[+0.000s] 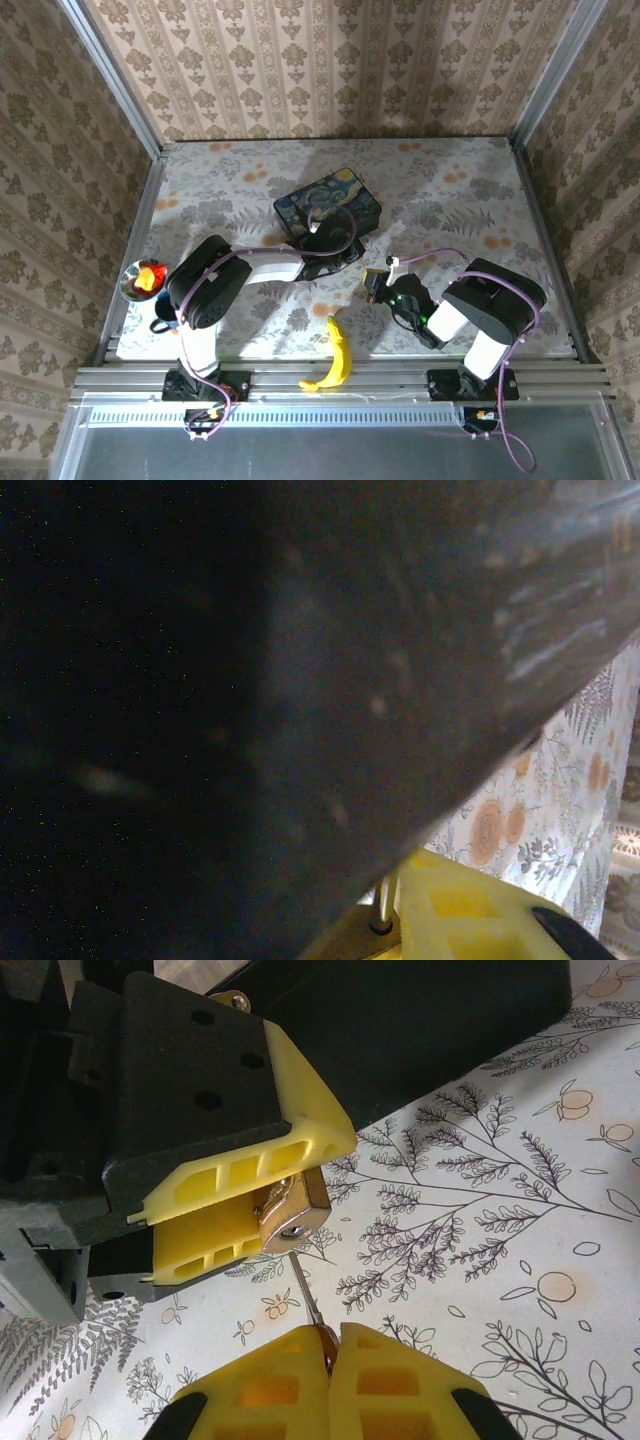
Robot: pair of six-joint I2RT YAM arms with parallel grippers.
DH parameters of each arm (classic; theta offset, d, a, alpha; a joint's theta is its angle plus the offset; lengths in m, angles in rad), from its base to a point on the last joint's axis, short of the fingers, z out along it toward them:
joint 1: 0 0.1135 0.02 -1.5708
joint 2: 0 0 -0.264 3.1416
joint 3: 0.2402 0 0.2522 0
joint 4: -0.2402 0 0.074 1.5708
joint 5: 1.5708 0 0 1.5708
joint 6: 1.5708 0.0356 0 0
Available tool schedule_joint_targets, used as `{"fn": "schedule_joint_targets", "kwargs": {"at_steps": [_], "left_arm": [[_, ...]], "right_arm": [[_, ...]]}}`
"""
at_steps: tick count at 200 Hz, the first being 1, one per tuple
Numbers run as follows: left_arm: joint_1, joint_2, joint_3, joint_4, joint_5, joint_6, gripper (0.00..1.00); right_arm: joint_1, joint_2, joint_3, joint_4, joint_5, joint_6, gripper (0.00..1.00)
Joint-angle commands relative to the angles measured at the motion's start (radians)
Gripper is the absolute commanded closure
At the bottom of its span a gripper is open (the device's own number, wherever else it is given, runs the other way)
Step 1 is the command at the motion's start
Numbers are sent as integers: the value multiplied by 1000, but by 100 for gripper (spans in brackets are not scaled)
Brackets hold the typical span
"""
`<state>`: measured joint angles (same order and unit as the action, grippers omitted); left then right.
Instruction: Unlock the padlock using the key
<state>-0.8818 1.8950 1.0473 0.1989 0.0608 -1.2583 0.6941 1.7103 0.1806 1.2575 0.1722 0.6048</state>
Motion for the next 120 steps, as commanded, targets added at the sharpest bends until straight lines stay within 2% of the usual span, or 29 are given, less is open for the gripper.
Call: {"fn": "schedule_joint_targets", "kwargs": {"at_steps": [1,120], "left_arm": [[1,-25,-21,44,65,-69,100],[1,-17,-17,63,77,-69,100]], "right_arm": [[-7,15,15,31,-4,-14,100],[-8,22,33,36,-13,-31,100]]}}
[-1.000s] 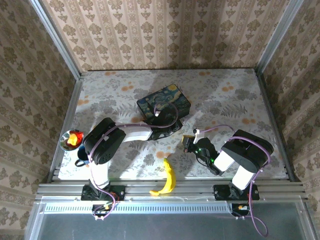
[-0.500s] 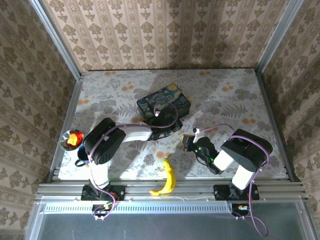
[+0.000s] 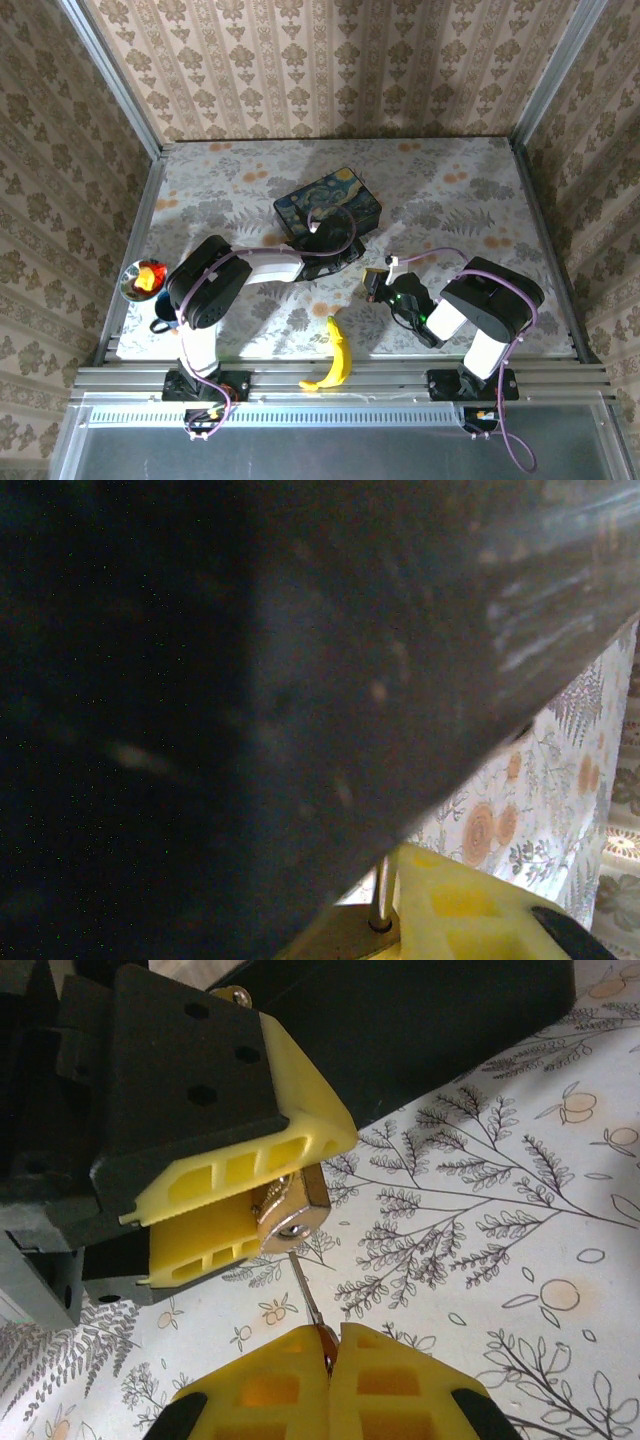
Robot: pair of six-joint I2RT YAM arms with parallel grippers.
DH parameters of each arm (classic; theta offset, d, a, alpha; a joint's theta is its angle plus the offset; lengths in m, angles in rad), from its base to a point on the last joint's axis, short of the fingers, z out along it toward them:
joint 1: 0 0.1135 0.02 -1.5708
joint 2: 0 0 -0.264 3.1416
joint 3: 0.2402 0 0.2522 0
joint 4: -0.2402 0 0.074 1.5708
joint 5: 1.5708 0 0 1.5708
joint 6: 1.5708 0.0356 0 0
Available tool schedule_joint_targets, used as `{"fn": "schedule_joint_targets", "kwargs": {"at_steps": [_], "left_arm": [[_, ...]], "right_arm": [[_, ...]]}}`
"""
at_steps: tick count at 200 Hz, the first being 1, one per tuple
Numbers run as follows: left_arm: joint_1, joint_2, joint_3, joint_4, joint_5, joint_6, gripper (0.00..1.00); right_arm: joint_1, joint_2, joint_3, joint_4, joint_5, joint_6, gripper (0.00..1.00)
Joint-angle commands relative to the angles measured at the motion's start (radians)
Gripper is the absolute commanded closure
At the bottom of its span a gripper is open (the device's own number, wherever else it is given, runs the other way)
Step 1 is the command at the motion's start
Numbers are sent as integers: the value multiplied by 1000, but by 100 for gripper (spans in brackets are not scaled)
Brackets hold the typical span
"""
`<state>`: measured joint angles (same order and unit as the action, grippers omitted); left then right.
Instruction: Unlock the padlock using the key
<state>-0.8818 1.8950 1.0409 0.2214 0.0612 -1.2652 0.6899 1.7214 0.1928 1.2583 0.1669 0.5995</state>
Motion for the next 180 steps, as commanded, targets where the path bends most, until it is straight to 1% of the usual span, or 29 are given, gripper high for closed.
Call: {"fn": "schedule_joint_targets", "kwargs": {"at_steps": [1,70,180], "left_arm": [[0,-17,-10,40,77,-63,100],[-1,-14,-9,39,80,-62,100],[-1,-19,-13,47,72,-66,100]], "right_arm": [[-4,11,22,35,-7,-27,100],[-9,33,36,36,-10,-22,100],[-9,44,11,37,-7,-7,100]]}}
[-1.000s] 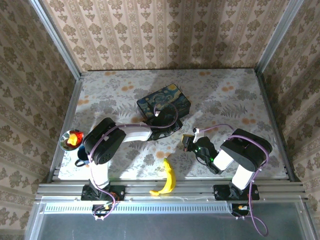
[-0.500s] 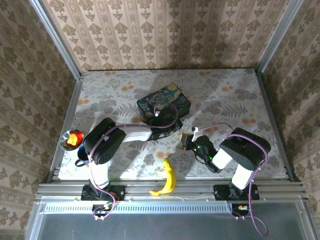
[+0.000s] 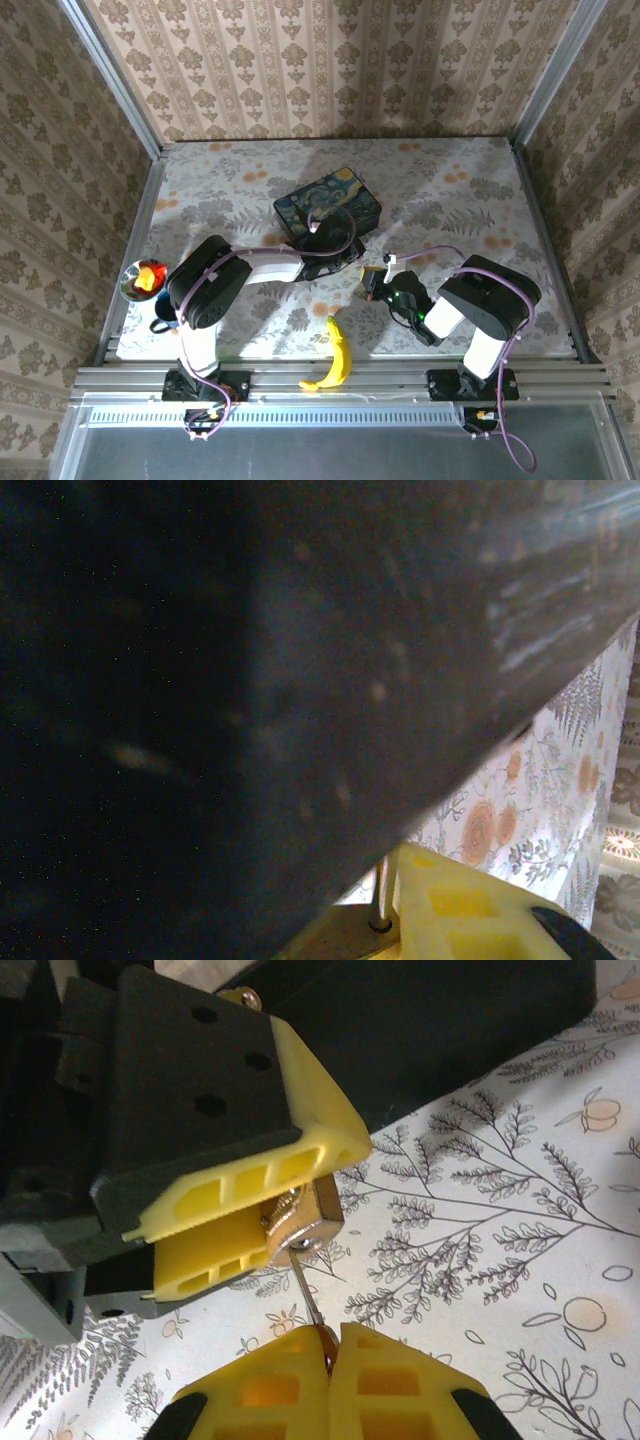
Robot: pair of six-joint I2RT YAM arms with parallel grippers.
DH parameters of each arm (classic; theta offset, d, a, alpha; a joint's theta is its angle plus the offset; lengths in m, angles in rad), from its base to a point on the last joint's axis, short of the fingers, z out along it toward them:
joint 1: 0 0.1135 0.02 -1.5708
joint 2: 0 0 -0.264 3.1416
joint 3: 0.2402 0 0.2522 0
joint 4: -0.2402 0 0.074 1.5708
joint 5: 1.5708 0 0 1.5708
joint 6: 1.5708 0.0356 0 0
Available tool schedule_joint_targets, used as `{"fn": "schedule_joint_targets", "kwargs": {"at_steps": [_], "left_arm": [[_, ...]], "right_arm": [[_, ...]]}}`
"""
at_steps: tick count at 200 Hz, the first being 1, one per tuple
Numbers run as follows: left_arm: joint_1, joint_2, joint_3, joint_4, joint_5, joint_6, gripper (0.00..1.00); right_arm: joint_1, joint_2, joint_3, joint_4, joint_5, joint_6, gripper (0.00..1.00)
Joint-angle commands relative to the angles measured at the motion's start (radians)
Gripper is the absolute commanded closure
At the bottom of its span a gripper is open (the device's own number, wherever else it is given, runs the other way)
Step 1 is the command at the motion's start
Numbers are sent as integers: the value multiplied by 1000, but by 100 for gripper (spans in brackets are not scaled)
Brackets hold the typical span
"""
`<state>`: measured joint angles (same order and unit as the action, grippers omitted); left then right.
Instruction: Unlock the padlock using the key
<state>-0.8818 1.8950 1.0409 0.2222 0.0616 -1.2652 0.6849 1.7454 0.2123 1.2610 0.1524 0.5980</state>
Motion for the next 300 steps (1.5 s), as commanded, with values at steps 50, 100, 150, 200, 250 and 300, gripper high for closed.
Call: {"fn": "schedule_joint_targets", "kwargs": {"at_steps": [50,100,150,200,250,300], "left_arm": [[-1,-19,-13,55,73,-67,100],[-1,-19,-15,60,73,-67,100],[0,-12,-15,64,81,-72,100],[0,-5,-16,68,87,-77,100],[-3,1,-15,68,92,-81,100],[-3,-1,-15,70,95,-82,100]], "right_arm": [[-4,32,-2,38,9,-7,100],[-5,40,11,39,9,-14,100],[-6,38,17,40,15,-19,100],[-8,15,18,40,23,-30,100],[-12,-13,18,38,21,-40,100],[-25,-8,24,38,24,-37,100]]}}
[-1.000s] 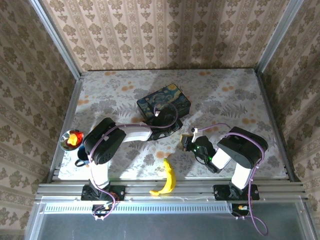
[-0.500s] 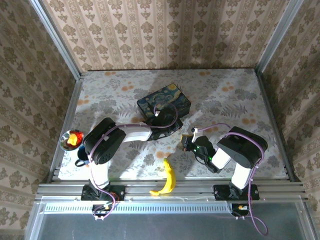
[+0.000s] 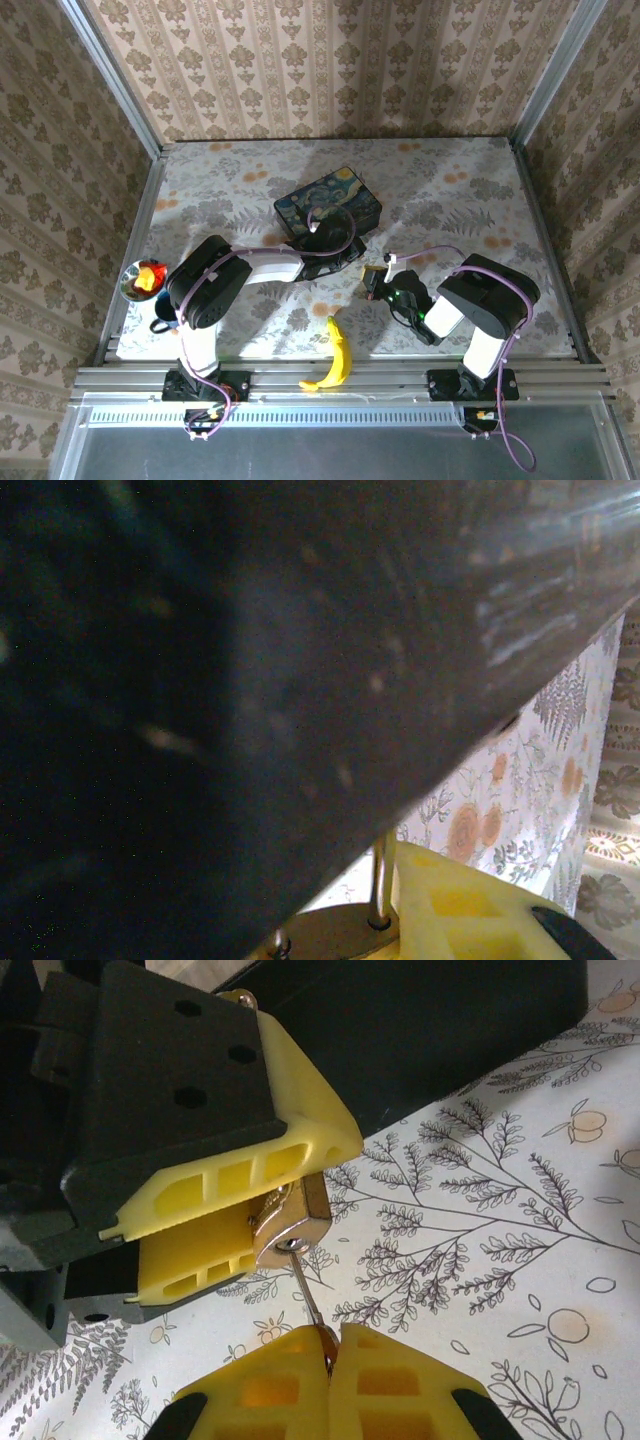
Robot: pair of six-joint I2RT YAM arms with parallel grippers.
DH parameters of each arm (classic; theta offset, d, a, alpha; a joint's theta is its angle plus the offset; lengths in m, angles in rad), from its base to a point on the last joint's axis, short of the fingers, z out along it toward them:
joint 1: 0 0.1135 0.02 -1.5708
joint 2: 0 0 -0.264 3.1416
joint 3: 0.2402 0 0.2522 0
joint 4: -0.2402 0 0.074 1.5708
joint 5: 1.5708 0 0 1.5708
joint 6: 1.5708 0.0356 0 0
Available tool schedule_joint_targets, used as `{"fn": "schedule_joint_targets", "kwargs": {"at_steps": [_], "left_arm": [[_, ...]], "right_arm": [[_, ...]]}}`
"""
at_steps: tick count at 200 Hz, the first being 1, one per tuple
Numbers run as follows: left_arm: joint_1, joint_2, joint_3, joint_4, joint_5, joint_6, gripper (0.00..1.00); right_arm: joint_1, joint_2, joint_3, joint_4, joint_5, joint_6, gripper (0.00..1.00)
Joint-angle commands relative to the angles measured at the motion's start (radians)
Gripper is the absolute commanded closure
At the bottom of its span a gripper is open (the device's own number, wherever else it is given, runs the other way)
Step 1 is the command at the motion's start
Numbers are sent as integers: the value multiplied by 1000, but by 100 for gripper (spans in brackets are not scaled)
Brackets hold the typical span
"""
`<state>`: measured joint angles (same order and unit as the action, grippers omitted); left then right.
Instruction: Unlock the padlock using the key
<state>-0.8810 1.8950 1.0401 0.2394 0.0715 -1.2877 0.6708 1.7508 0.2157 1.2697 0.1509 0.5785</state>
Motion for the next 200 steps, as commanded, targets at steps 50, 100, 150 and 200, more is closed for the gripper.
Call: {"fn": "schedule_joint_targets", "kwargs": {"at_steps": [50,100,150,200], "left_arm": [[-3,4,-11,55,90,-60,100],[-5,12,-6,57,98,-60,100],[-8,15,-5,61,105,-61,100],[-14,24,10,56,117,-59,100]], "right_arm": [[-22,-16,27,30,17,-17,100],[-29,7,47,30,4,7,100],[-69,9,67,24,-96,83,100],[-114,38,77,25,-169,206,100]]}}
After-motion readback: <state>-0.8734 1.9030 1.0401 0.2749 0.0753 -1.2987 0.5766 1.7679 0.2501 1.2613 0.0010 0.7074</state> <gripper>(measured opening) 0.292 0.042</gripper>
